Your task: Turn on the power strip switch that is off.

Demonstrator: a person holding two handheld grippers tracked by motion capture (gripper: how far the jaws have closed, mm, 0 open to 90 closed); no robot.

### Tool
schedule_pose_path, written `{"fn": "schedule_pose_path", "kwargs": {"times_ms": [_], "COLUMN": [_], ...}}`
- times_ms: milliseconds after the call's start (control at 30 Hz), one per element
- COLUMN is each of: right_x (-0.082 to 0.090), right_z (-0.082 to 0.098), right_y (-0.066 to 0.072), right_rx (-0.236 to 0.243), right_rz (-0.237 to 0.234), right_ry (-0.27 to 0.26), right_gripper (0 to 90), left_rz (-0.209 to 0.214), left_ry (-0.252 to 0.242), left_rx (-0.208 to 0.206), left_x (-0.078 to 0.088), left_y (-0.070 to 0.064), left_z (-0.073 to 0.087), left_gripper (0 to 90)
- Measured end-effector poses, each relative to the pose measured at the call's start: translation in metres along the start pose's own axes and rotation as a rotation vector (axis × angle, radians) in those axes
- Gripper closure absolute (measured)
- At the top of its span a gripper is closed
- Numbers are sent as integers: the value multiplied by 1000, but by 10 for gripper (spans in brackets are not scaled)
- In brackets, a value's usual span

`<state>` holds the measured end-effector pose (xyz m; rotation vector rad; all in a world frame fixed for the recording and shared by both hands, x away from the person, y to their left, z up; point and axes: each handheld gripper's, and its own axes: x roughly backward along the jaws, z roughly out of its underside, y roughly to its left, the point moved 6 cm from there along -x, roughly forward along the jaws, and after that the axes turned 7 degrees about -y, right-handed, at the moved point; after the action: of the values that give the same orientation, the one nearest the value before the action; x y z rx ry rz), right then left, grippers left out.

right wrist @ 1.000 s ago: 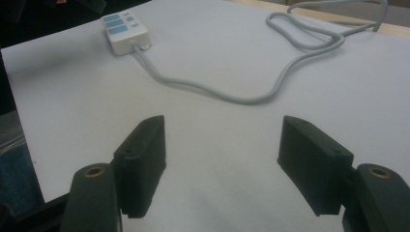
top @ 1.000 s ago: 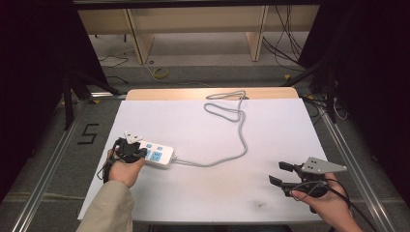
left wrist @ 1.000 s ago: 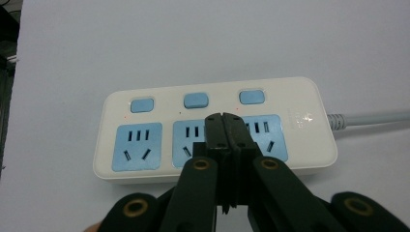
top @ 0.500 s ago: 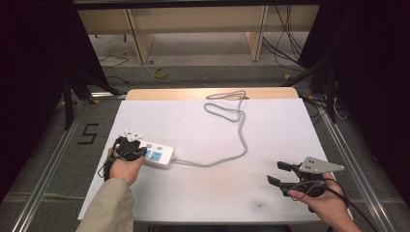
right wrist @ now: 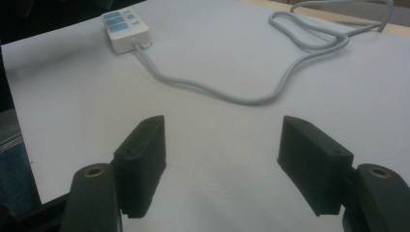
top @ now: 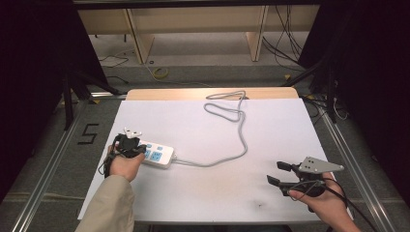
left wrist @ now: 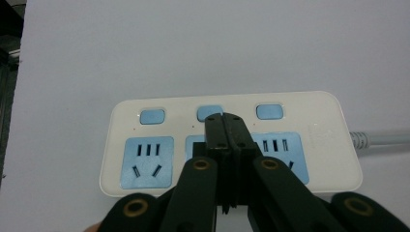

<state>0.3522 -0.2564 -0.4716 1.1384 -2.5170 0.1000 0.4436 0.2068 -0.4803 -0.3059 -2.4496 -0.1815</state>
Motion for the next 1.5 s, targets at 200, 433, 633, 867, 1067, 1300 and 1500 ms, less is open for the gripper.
{"fn": "schedule_pose_path", "kwargs": {"times_ms": [200,433,633,867,1067,1300,1500], "right_x": [0,0,0,0,0,-1,-1], "right_z": [0,0,1,1,1,1,1], "right_y": [0,0,0,-1,-1,-1,-1], "right_rx": [0,1,0,-1,0,-1,-1], "right_rz": [0,0,0,-1,-1,-2,-2], "right_ry": [0,0,1,0,0,0,0], "right_gripper": [342,341,341,341,341,340,340], "left_rz": [-6,-12,-17,-20,-18,-15,-11], "left_ry": [-2,4,2,1,13,16,20], "left_rx": [8,16,23,39,37,45,41], "left_x": [-2,-5,-7,-10,-13,-17,-19], "left_y": [2,4,6,9,9,10,10], "left_z": [-2,-4,-7,-9,-10,-11,-12], "left_gripper": [900,900,900,900,900,900,899]}}
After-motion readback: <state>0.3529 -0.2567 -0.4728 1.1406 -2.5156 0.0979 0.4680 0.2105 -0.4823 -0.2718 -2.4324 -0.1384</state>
